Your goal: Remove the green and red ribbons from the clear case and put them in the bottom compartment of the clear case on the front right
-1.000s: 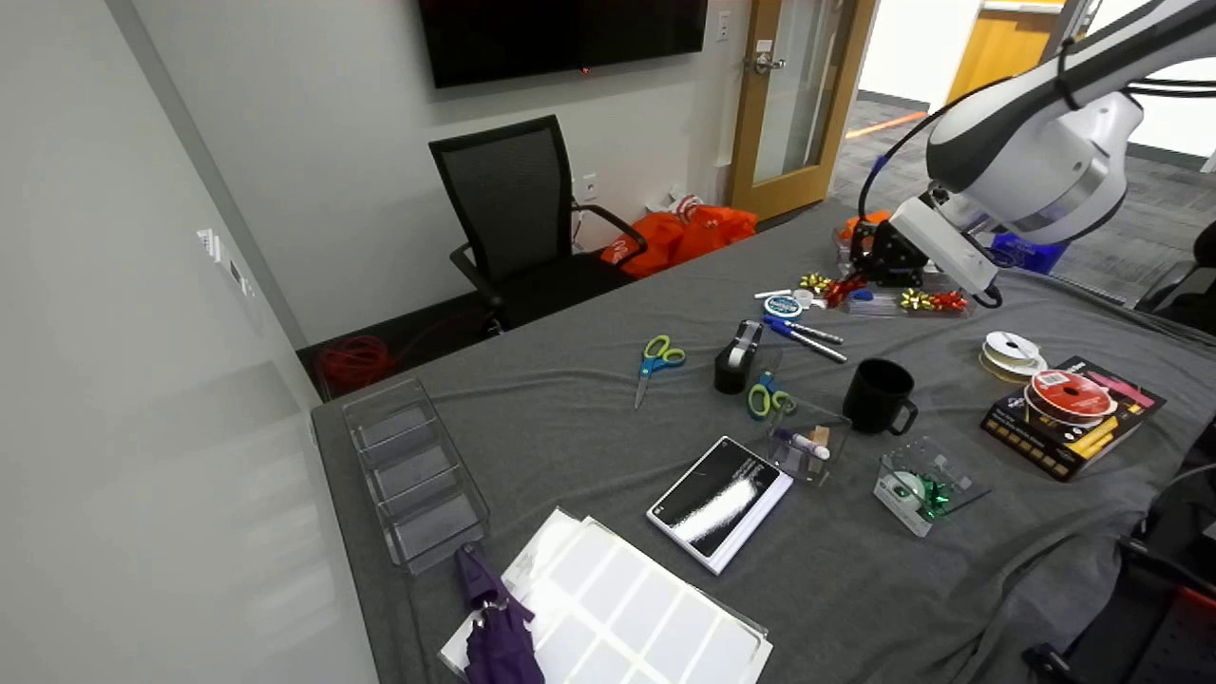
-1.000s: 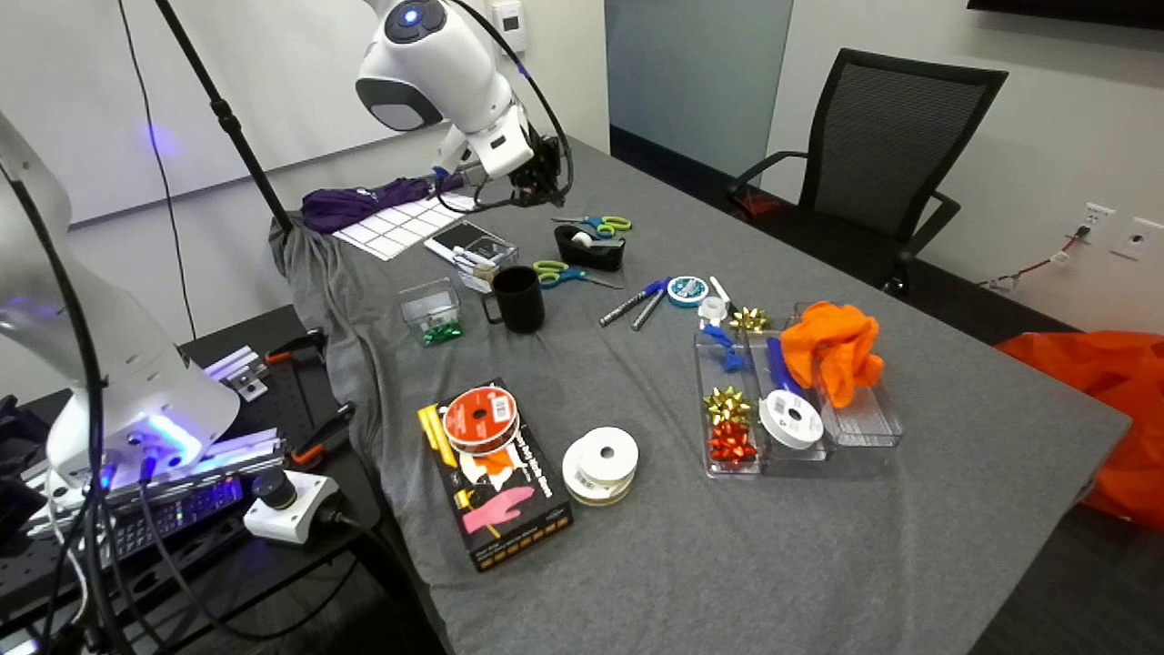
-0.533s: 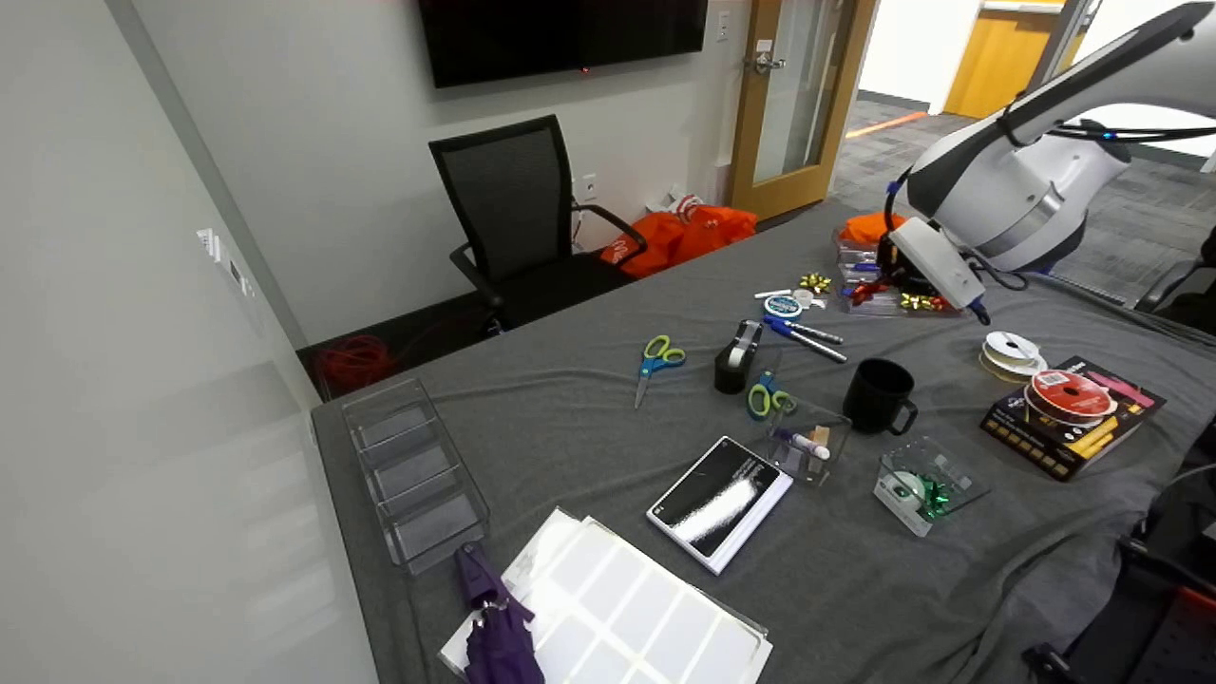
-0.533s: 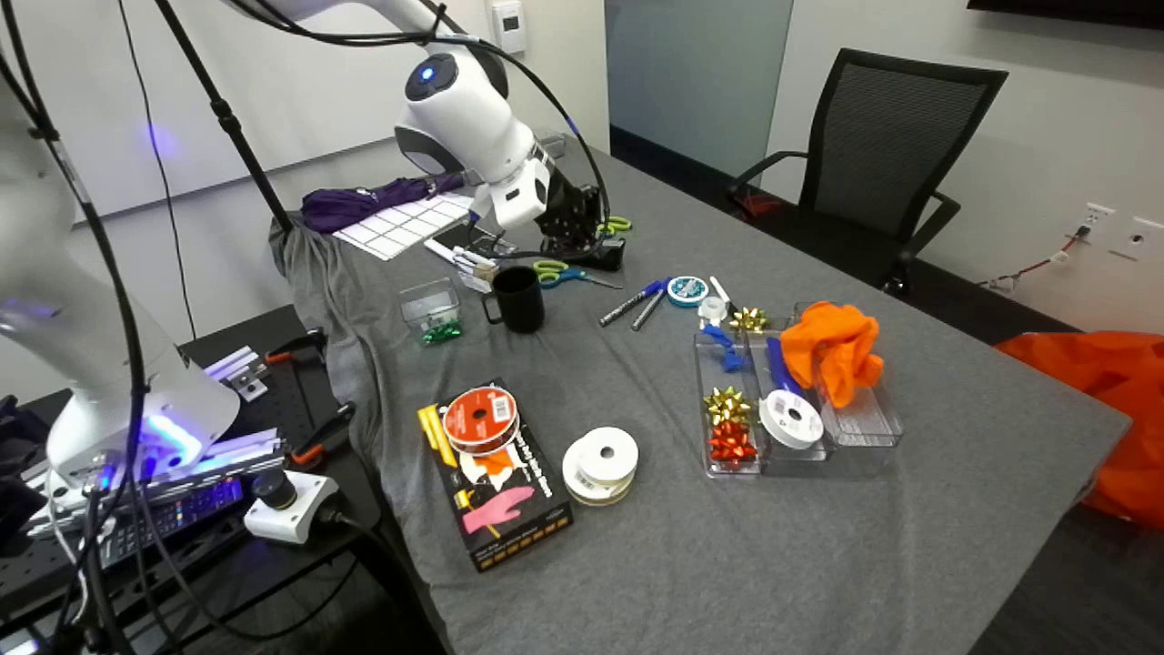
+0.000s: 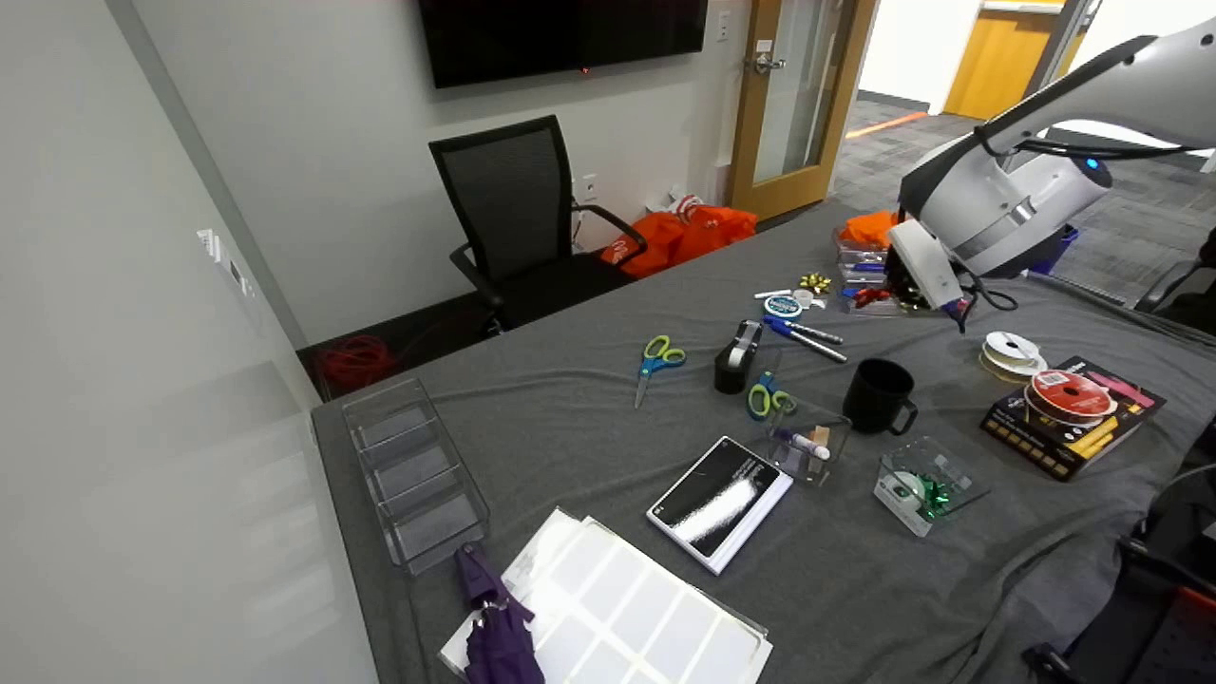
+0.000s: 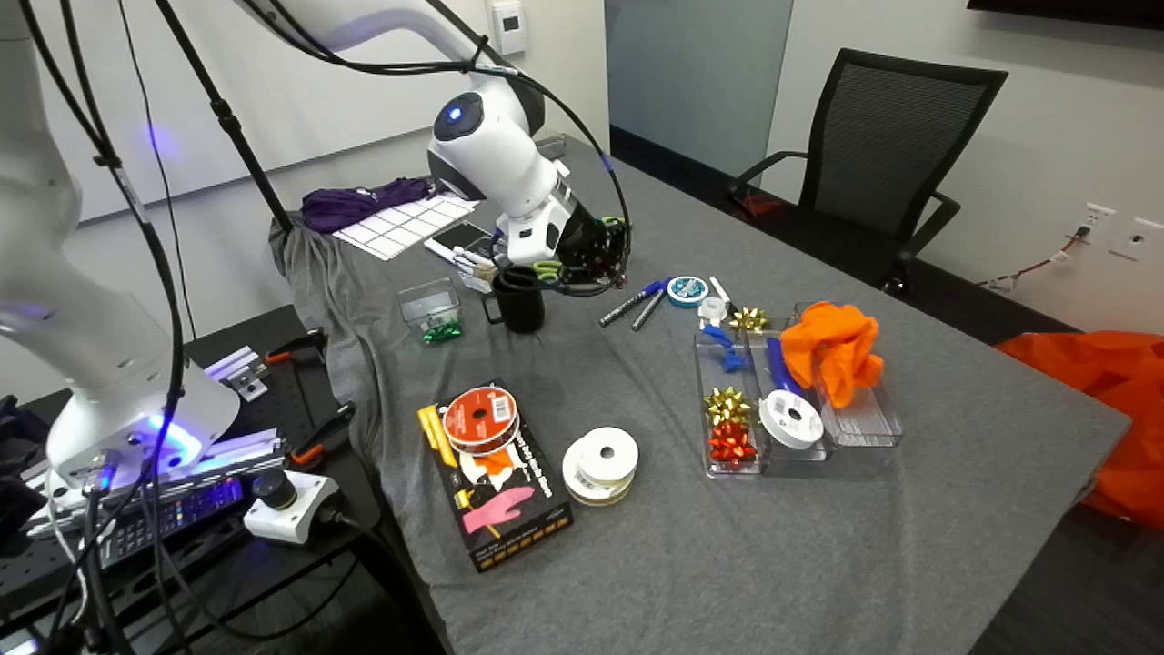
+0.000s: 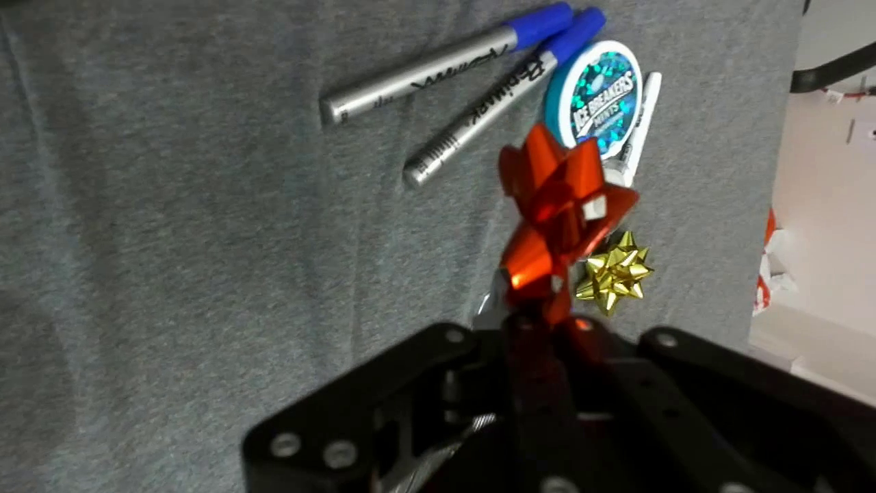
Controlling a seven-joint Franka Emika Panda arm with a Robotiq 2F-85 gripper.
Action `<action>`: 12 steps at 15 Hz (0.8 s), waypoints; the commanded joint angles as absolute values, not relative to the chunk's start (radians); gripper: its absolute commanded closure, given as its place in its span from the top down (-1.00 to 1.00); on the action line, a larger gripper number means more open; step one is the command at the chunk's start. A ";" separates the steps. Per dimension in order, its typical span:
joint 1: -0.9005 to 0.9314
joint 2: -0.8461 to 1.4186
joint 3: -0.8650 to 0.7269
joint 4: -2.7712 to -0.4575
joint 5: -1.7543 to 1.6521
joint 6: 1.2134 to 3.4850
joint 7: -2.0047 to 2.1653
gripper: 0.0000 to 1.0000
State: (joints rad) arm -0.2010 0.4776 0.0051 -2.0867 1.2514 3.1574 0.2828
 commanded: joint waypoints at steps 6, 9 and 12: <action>-0.268 0.479 0.039 -2.026 1.349 3.097 0.282 -0.97; -0.264 0.479 0.040 -2.026 1.349 3.097 0.283 -0.97; -0.263 0.479 0.040 -2.026 1.349 3.097 0.283 -0.99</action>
